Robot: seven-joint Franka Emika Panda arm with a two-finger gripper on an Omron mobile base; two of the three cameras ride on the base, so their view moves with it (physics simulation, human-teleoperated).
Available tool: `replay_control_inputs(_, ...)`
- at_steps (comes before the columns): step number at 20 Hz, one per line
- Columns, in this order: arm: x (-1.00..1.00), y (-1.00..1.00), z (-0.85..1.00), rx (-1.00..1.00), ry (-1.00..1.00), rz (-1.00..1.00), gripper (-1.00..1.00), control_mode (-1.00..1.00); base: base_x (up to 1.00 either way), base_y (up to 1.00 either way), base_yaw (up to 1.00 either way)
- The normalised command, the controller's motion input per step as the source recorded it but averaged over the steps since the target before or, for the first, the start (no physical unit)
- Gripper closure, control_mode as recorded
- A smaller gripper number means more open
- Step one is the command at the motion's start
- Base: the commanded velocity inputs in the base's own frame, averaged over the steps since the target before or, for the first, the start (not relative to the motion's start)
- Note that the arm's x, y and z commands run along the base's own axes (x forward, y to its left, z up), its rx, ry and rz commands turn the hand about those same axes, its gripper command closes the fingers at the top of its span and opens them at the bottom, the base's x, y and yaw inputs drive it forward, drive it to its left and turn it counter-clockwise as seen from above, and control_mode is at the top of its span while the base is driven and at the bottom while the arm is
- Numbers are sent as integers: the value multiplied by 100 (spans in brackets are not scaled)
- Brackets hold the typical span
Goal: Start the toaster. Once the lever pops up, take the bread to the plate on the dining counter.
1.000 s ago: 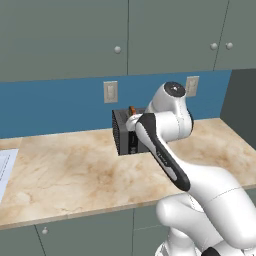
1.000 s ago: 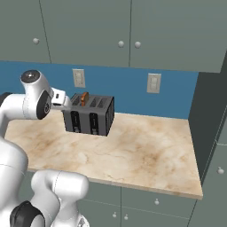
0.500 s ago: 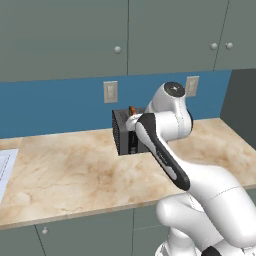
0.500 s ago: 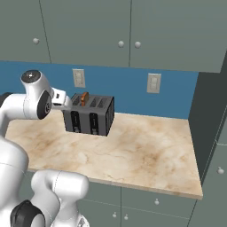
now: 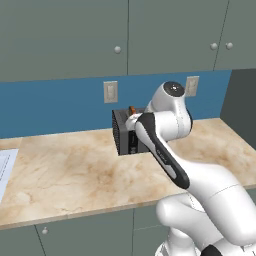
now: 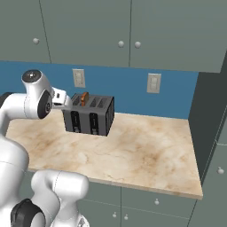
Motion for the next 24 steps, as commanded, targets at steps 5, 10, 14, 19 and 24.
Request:
replay_control_inputs(5,0,0,0,0,0,0,-100,-100,0,0,0)
replay_control_inputs(10,6,0,0,0,0,0,-100,-100,0,0,0)
replay_control_inputs(14,13,0,-4,0,0,0,-100,-100,0,0,0)
replay_control_inputs(19,15,0,-16,0,0,0,-100,-100,0,0,0)
replay_control_inputs(24,19,0,-25,0,0,0,-100,-100,0,0,0)
